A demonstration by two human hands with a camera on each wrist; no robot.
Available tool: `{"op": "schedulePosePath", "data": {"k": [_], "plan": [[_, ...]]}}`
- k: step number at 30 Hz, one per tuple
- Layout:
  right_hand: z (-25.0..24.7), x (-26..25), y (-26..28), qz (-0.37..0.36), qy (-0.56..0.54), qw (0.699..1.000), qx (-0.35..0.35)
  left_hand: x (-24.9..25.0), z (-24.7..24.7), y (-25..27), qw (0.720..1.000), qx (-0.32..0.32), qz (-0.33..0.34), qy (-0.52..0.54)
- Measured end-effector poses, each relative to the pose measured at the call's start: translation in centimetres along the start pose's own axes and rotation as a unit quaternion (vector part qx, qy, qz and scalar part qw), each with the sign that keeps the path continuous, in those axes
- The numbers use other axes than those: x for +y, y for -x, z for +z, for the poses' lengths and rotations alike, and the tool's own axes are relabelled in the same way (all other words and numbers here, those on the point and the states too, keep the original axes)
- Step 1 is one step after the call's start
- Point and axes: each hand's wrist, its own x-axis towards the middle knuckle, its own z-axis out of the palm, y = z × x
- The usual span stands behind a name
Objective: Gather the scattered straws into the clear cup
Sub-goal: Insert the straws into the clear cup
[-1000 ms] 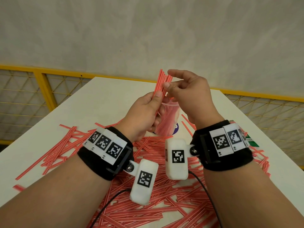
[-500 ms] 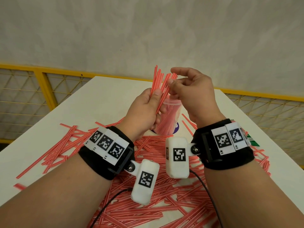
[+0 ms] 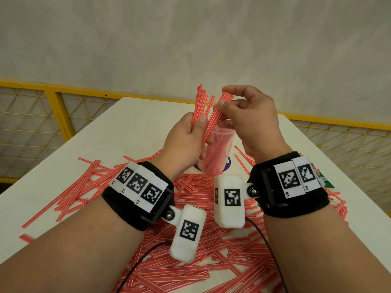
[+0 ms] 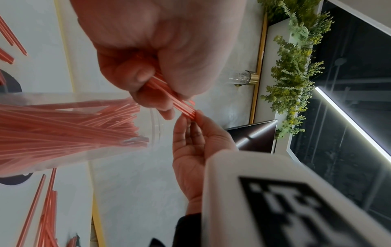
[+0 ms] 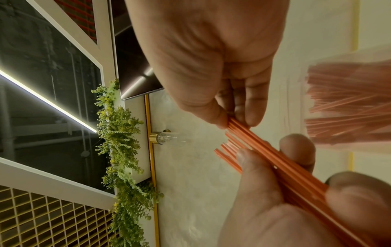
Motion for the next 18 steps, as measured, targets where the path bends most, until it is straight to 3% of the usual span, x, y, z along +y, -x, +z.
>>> {"op": "schedulePosePath", "data": {"k": [10,14,18], "plan": [[-1.5,0.2,-1.3,-0.084,-0.102,0.977,0.168,-0.7,-0.3,-0.7,0.998,0.054,-0.014,-0.035],[-2.0,0.5,-1.4,-0.146,-0.042,0.965,0.214,-0.7,-0.2,-0.6,0.999,0.043,-0.011,-0.03],[-2.0,1.2,-1.5,-0.165,0.061,0.963,0.202,-0.8,-0.2,-0.6,0.999,0.042,-0.016,-0.023]]}}
